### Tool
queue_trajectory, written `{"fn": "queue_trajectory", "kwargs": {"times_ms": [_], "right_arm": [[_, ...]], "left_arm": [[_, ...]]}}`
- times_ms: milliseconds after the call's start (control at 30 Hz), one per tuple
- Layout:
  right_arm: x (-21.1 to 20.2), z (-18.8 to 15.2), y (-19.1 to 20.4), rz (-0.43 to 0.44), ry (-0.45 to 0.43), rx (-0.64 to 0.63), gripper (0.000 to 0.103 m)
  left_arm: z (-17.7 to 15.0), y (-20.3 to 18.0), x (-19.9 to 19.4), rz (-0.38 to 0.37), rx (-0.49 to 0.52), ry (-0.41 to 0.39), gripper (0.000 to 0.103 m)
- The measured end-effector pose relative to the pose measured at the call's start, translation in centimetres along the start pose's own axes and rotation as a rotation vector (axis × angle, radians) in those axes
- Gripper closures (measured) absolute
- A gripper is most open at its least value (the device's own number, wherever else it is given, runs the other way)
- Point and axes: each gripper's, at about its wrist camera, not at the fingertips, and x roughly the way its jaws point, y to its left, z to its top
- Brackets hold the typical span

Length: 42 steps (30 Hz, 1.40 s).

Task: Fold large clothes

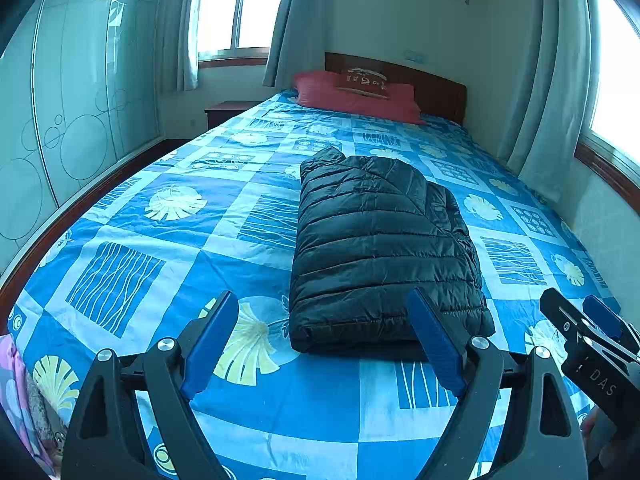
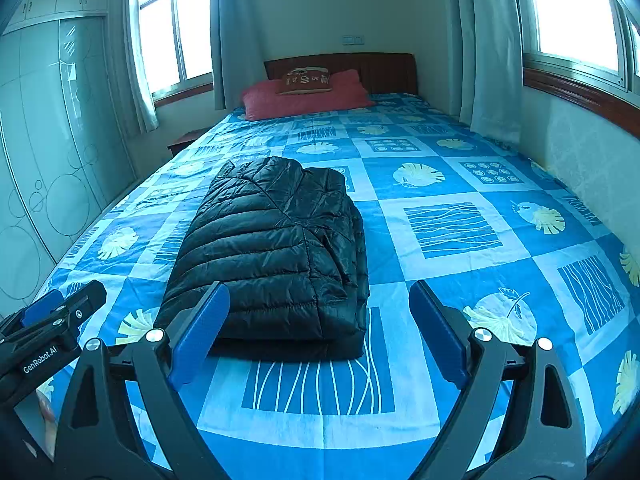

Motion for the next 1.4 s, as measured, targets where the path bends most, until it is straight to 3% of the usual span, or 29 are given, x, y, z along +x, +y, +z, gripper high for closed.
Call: {"fn": "queue_trajectory", "kwargs": {"times_ms": [1400], "right_arm": [[0.7,-0.51,0.31,0.005,0.009,-0.008,0.012]], "left_arm": [[0.7,-0.57,-0.15,0.02,0.045,-0.066,0.016]]}}
